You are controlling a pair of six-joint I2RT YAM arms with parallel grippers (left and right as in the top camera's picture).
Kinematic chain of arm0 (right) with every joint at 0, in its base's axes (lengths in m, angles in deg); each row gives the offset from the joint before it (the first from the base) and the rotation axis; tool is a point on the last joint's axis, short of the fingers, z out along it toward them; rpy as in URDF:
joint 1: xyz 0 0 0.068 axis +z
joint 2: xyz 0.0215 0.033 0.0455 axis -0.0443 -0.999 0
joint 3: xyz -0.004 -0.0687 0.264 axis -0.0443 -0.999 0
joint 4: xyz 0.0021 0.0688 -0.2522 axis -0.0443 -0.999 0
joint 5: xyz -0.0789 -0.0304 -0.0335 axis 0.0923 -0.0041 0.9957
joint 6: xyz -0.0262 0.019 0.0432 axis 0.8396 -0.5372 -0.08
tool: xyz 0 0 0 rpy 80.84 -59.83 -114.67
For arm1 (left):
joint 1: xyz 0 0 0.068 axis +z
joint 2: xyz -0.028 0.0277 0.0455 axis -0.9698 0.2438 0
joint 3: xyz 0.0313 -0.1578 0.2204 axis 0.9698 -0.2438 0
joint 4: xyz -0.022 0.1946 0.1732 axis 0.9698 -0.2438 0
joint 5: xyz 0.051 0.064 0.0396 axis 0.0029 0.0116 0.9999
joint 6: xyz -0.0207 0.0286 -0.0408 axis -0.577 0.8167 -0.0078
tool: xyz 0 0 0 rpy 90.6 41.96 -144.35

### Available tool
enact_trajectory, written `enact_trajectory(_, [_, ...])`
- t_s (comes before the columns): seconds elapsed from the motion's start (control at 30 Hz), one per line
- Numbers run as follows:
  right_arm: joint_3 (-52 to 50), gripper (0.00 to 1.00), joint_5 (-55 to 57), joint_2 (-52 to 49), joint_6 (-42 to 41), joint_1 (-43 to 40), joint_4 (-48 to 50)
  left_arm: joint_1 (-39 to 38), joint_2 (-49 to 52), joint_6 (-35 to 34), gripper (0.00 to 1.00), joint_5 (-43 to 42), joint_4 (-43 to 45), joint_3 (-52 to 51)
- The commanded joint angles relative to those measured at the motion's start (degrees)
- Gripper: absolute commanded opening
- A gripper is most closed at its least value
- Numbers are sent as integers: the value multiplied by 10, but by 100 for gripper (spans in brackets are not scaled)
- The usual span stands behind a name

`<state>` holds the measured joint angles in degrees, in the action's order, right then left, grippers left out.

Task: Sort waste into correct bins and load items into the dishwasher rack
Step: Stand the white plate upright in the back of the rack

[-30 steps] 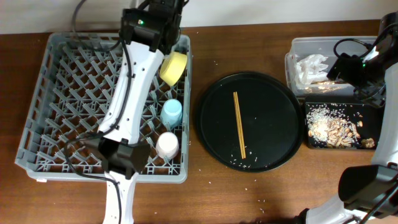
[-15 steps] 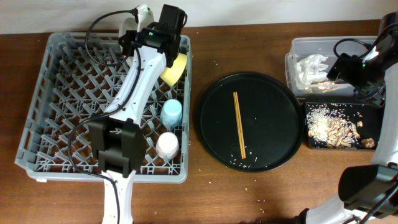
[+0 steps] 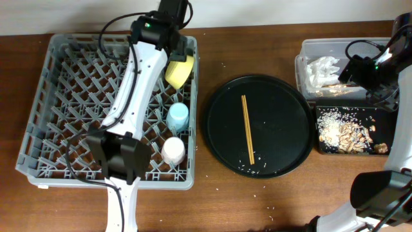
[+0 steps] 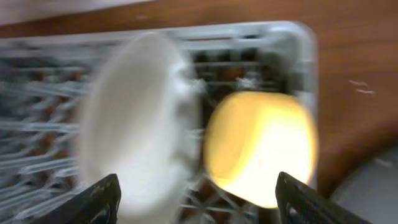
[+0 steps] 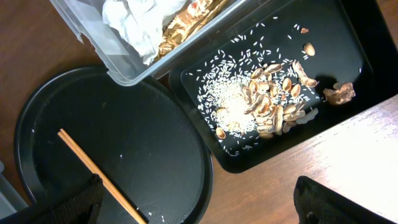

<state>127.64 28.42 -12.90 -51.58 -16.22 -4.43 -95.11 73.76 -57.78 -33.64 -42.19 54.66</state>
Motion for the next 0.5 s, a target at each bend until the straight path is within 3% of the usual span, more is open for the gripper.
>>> enact_trajectory(0.0, [11, 98, 1, 7, -1, 0, -2, -12, -17, -1, 79, -99, -22, 18])
enact_trajectory(0.13, [11, 99, 1, 7, -1, 0, -2, -19, -19, -4, 79, -143, -20, 22])
enact_trajectory(0.2, [11, 99, 1, 7, -1, 0, -2, -42, -18, -14, 71, -178, -28, 21])
enact_trajectory(0.23, [11, 98, 1, 7, -1, 0, -2, -63, -17, -50, 67, -172, -38, 17])
enact_trajectory(0.47, [11, 99, 1, 7, -1, 0, -2, -186, 73, -86, 67, -175, -31, -28])
